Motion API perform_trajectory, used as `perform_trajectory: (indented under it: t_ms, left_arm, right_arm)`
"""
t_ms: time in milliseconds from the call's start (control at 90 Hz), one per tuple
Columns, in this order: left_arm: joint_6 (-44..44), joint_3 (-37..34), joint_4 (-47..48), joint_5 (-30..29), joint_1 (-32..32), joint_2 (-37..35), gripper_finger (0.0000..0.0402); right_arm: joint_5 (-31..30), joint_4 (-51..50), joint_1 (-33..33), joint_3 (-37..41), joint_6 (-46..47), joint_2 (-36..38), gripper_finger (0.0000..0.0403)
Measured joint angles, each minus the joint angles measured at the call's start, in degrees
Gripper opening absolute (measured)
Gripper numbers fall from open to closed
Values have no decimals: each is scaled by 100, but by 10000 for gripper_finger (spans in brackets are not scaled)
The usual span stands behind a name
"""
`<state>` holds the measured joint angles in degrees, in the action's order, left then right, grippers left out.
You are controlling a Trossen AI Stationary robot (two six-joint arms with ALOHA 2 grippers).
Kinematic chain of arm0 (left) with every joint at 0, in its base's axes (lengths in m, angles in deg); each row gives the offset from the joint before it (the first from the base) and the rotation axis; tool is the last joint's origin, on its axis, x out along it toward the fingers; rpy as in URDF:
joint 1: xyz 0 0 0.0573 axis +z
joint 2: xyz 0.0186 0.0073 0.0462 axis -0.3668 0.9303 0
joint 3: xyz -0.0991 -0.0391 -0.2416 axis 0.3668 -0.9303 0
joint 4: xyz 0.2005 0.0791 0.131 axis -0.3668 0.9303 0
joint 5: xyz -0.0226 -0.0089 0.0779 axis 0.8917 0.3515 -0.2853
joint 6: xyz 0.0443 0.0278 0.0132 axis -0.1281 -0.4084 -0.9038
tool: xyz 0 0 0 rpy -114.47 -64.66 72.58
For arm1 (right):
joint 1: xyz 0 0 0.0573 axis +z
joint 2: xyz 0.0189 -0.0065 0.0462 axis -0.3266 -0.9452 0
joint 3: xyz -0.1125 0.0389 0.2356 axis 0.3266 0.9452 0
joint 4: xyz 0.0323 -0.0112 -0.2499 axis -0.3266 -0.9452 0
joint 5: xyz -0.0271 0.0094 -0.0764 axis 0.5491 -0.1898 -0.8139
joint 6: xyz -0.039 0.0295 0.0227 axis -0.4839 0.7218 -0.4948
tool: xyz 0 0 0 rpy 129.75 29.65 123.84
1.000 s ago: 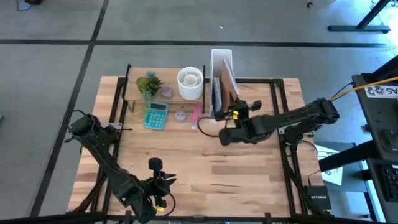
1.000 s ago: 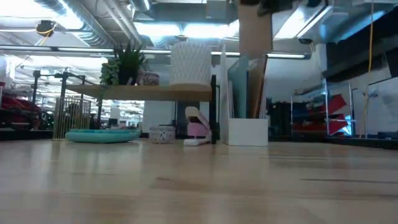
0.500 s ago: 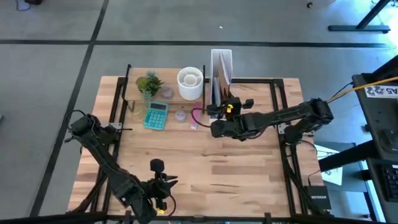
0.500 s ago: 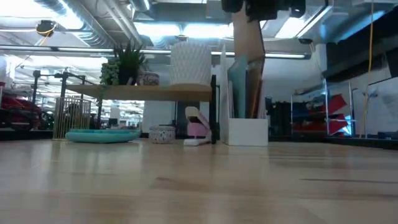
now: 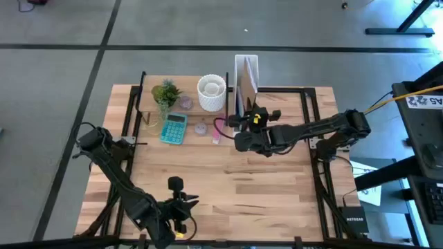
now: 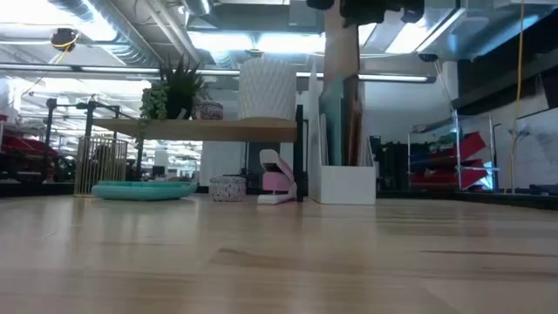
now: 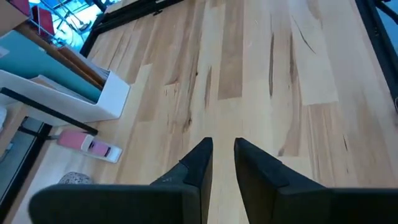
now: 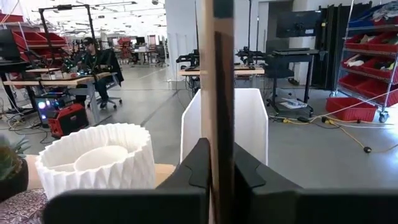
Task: Stock shelves
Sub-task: Put the brown book in the book organizer
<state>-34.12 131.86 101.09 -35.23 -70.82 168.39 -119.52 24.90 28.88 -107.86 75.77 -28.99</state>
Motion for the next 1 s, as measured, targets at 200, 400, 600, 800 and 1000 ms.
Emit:
perform_trajectory:
  t_ms: [200,400,600,800,1000]
  left_arm:
    - [-5,0,4,0,0,0,50]
    - [-6,0,7,0,-1,0,50]
    - [-3,0,2,0,-24,0,50]
    - [21,0,3,0,-26,0,50]
    - [42,0,-59,1,-38,0,50]
  right_arm:
    - [9,-40,78,-289,-262,-4,1]
    - [9,-99,69,-293,-285,-1,1]
    - [3,-743,74,-292,-290,203,1]
    - [5,-1320,35,-289,10,173,1]
    - [38,-1384,-209,32,531,138,1]
